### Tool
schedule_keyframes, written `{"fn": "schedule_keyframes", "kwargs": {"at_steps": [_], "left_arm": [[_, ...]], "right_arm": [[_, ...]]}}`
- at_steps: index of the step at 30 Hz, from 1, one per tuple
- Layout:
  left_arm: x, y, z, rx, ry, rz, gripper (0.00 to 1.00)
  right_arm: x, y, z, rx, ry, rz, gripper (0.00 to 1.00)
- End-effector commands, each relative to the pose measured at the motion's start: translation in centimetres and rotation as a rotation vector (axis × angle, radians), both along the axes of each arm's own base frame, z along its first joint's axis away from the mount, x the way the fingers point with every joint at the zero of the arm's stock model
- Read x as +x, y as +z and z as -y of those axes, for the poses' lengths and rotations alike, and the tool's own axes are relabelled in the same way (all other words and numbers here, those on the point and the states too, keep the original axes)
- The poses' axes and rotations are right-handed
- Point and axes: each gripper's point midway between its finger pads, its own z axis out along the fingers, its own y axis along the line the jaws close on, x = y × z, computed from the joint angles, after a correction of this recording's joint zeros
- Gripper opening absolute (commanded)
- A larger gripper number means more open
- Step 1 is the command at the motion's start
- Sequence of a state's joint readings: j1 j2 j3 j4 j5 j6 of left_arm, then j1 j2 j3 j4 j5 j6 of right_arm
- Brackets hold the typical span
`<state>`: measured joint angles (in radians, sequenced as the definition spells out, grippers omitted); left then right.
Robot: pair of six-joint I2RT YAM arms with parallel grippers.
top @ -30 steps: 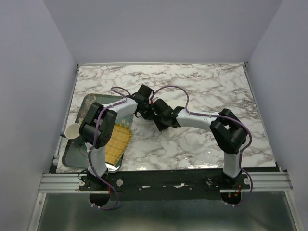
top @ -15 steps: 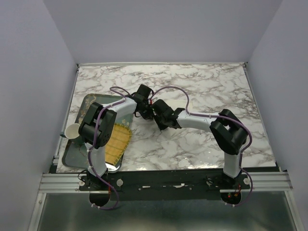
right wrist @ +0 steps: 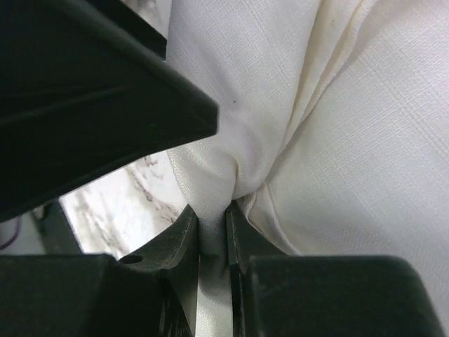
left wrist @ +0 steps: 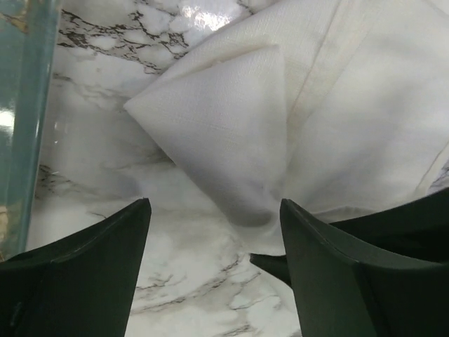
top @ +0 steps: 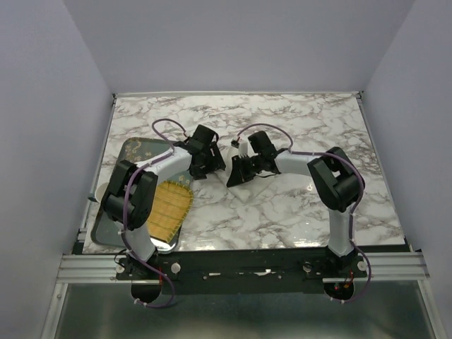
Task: Fold the napkin, place the utensils inside, and roll it up
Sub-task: Roll the napkin with the utensil
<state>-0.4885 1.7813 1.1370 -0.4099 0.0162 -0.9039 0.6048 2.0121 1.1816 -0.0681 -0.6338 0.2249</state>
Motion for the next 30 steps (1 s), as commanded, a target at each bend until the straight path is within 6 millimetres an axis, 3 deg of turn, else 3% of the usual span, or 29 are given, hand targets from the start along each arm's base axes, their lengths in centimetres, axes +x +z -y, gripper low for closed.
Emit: {"fn": "schedule_keyframes", "kwargs": {"at_steps": [1, 6, 11, 21, 30], "left_arm": [[0.0, 2.7, -1.6, 0.074, -0.055, 0.088, 0.90], [-1.2, 2.2, -1.0, 0.024, -0.067, 0.075, 0.90], [-2.1, 1.7, 0.9, -0.026, -0.112, 0.045, 0.89], [-0.3, -0.5, 3.0, -0.067, -0.066, -0.021, 0.78], [0.6, -2.8, 2.9, -0.029, -0.031, -0.046, 0.68]], "right_arm": [[-3.4, -4.5, 2.4, 0.004, 0.031, -0.282, 0.01], [-2.8, -3.6, 2.5, 0.116, 0.033, -0.403, 0.01], [-2.3, -3.8, 3.2, 0.171, 0.009, -0.507, 0.00], [-1.3, -4.4, 3.7, 0.133, -0.009, -0.455, 0.01], [-0.7, -5.1, 4.8, 0.038, -0.006, -0.382, 0.01]]}}
